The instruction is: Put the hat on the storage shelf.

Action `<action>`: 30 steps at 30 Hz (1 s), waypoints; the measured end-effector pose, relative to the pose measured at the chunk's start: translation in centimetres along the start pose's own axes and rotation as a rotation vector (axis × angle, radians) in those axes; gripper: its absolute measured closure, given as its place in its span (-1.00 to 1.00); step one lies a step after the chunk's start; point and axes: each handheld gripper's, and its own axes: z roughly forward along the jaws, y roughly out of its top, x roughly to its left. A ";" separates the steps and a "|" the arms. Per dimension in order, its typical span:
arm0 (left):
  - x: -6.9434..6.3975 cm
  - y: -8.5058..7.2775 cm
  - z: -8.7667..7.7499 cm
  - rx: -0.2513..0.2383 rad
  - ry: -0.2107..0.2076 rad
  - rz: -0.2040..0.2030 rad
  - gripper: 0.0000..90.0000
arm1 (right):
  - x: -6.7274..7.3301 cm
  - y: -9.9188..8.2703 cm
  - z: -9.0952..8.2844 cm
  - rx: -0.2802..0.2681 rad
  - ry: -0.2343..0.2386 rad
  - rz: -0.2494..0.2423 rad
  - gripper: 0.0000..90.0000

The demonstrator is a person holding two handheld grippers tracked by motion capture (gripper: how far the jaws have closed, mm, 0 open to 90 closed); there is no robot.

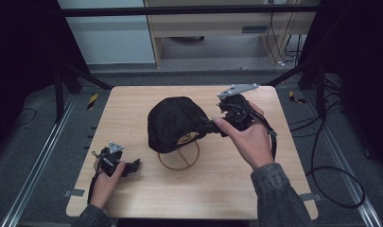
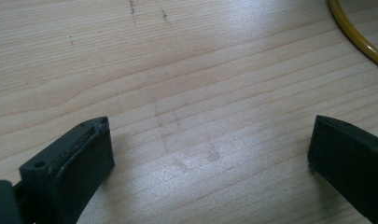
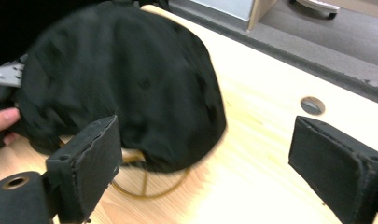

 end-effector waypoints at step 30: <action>-0.1 -0.1 -0.1 0.003 -0.003 0.003 -1.00 | -3.9 -18.3 6.9 0.116 -0.063 0.153 -0.73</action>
